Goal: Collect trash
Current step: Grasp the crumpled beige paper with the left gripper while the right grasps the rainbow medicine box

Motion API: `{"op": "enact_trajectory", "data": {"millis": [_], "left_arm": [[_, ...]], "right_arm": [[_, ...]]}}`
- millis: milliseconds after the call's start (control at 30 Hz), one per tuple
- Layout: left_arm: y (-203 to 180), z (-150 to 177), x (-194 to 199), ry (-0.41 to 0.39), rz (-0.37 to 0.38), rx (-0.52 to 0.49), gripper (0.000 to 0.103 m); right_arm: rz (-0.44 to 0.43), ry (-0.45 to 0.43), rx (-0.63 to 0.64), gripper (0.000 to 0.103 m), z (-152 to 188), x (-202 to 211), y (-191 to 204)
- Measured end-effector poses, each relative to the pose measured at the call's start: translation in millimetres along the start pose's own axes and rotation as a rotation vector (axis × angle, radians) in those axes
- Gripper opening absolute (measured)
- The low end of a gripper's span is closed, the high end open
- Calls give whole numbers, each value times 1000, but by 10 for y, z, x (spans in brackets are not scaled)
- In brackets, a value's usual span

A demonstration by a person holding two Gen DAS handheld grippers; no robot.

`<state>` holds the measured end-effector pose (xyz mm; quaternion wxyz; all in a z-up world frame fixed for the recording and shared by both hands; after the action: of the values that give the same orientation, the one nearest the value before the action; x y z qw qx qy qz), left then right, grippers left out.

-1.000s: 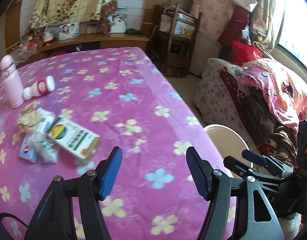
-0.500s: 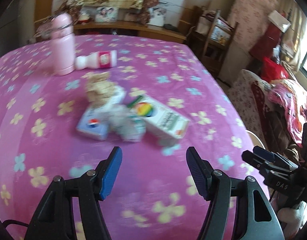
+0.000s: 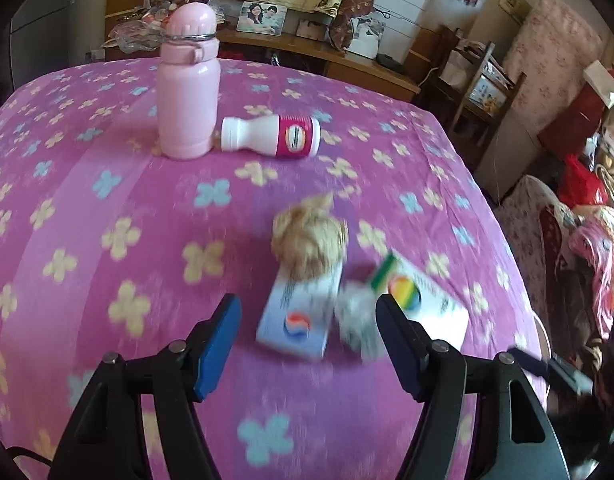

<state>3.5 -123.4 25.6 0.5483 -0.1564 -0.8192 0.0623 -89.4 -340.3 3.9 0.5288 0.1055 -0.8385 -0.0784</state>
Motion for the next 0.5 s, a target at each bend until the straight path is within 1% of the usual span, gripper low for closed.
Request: {"op": "enact_trajectory", "data": {"millis": [133,200,300,433,467,500], "left_arm": [[-4,-276,-180,4,-22,5,71],[-2,-351,-262,15,-27,-3,71],[9,-426,-368,34,-17,-6,71],[-15,-492,-470,51,-13,-25,71],[-25,-495,-489,52,-16,-32,70],[-30,-491,-505,55,-15,-40,63]], "right_arm": [[13,-12,65,77,-184,-56,97],[22,-1,108,77,-282,-121,137],[51,45,180,77,-417,-309,192],[37,97,231,77,-544,-540,222],[27,107,240,77,-589,-605,235],[25,114,242,77,-614,-645,246]]}}
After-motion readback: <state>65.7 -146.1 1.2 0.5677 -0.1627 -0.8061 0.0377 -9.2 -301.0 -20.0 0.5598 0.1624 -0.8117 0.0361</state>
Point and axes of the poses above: each gripper's, at about its wrist camera, not at the fingertips, and x roughly against the way its jaws point, y to its left, z to its underside, the point moved 2 cm from there along -x, roughly the way its jaws point, and after that the axes turned 12 degrees about y, right-handed, at the moved point
